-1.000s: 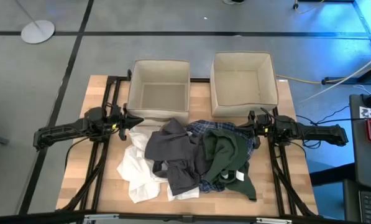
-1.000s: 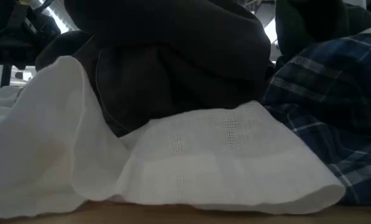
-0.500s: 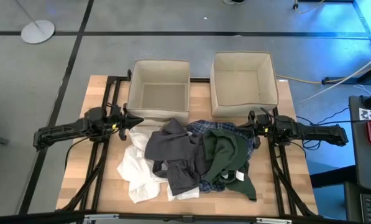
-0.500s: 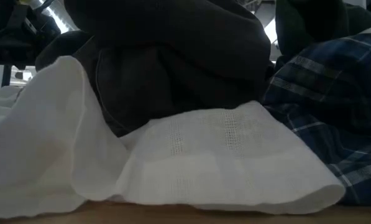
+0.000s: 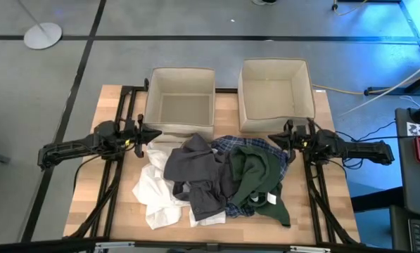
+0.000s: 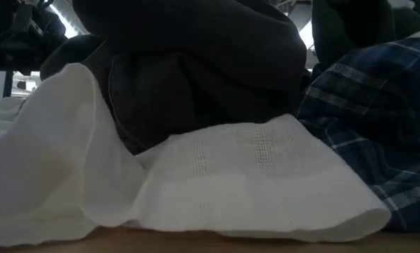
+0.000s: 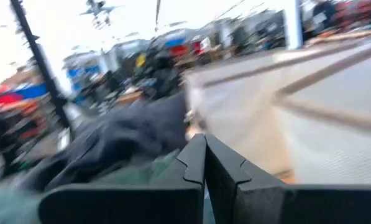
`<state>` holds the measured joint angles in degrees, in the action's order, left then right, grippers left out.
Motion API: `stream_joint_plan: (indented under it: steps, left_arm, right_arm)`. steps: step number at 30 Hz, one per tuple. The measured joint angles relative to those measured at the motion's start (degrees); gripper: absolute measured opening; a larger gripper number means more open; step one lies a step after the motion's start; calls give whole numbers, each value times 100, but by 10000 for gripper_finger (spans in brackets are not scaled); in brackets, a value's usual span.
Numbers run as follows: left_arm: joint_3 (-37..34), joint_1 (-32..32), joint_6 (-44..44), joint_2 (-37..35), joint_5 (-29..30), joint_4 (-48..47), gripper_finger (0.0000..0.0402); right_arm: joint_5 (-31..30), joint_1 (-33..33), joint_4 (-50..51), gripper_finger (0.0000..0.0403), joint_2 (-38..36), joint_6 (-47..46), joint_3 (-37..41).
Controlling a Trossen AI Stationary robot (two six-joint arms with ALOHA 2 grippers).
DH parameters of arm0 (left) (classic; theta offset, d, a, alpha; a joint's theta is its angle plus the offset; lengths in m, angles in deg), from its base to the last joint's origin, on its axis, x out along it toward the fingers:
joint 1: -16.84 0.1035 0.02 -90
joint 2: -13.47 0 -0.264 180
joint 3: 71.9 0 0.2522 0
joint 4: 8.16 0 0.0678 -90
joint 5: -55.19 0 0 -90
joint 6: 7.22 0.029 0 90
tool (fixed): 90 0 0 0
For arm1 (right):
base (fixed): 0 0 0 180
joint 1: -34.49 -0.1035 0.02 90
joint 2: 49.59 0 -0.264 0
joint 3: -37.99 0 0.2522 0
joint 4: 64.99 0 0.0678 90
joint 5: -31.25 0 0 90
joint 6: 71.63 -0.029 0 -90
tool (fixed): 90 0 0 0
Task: Sort clothes
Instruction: Put the green shirt in the right laundry organizer
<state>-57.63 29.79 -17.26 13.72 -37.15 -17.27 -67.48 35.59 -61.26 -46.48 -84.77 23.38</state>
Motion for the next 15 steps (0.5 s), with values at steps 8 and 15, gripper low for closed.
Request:
stream_joint_plan:
  steps: [8,15]
  left_arm:
    - [0,-2,181,0,19,229,4]
    - [0,-2,195,0,24,264,4]
  right_arm:
    - [-99,4,-985,12,2,141,-37]
    - [-101,4,-956,12,161,825,-817]
